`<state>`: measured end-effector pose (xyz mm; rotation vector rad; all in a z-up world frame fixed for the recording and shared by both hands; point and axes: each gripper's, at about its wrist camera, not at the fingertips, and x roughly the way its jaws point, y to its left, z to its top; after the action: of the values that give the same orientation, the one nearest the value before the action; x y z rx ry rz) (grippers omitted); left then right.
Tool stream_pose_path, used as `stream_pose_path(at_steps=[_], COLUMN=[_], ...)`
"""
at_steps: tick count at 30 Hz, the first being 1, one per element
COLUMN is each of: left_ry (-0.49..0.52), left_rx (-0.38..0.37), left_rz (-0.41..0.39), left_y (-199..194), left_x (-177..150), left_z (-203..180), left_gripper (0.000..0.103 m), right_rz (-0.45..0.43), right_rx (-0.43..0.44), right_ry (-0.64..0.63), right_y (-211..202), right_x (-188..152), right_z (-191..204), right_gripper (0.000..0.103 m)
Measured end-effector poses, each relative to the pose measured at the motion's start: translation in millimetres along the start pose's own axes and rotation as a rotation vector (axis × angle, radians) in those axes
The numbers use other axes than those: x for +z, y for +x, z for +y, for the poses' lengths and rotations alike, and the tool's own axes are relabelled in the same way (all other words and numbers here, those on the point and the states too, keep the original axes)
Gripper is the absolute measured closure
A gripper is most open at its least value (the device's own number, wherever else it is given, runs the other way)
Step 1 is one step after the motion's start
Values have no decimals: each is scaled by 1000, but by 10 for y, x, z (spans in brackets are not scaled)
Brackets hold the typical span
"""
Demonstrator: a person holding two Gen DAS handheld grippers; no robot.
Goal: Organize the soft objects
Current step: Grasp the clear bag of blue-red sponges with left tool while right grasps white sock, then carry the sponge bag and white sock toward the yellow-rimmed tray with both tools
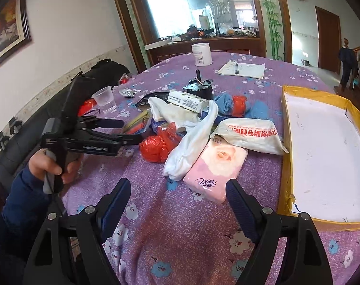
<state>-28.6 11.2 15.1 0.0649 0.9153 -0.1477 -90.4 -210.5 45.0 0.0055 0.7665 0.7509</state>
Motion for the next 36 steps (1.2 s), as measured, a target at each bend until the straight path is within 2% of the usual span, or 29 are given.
stream_pose_path(at_steps=[2, 3, 4, 5, 6, 8, 11, 15, 18, 19, 20, 23, 25, 31, 36], left_ry=[0, -2, -4, -8, -21, -52, -84, -174, -203, -207, -212, -219, -230, -264, -250], left_rx=[1, 3, 15, 50, 57, 25, 21, -45, -58, -62, -66, -74, -91, -103, -76], left_rz=[16, 22, 29, 41, 37, 30, 10, -33, -43, -43, -44, -57, -67, -113, -116], left_y=[104, 159, 202, 244, 237, 200, 109, -58, -97, -103, -108, -138, -154, -237, -246], left_x=[45, 70, 83, 95, 96, 82, -16, -166, -223, -231, -240, -271, -289, -280, -258], left_z=[6, 10, 5, 1, 7, 13, -14, 40, 40, 39, 41, 18, 15, 34, -19], left_gripper=[19, 28, 35, 48, 53, 64, 68, 72, 76, 76, 77, 81, 85, 86, 86], right_rz=[15, 18, 25, 47, 57, 78, 92, 92, 103, 118, 133, 120, 102, 14, 8], right_rx=[19, 28, 35, 31, 25, 11, -35, -75, -122, -143, -168, -155, -123, -51, -50], right_ry=[29, 40, 50, 58, 60, 54, -7, -65, -114, -126, -135, -110, -72, -34, -29], right_y=[-2, -3, 10, 37, 60, 123, 248, 398, 595, 670, 734, 724, 668, 409, 388], right_x=[22, 24, 31, 63, 73, 98, 139, 235, 299, 297, 287, 249, 250, 240, 193], right_z=[-76, -91, -96, -109, -113, -119, -66, 3, 66, 82, 87, 75, 34, 1, -2], right_gripper=[20, 22, 29, 34, 35, 40, 40, 40, 40, 53, 75, 87, 87, 87, 87])
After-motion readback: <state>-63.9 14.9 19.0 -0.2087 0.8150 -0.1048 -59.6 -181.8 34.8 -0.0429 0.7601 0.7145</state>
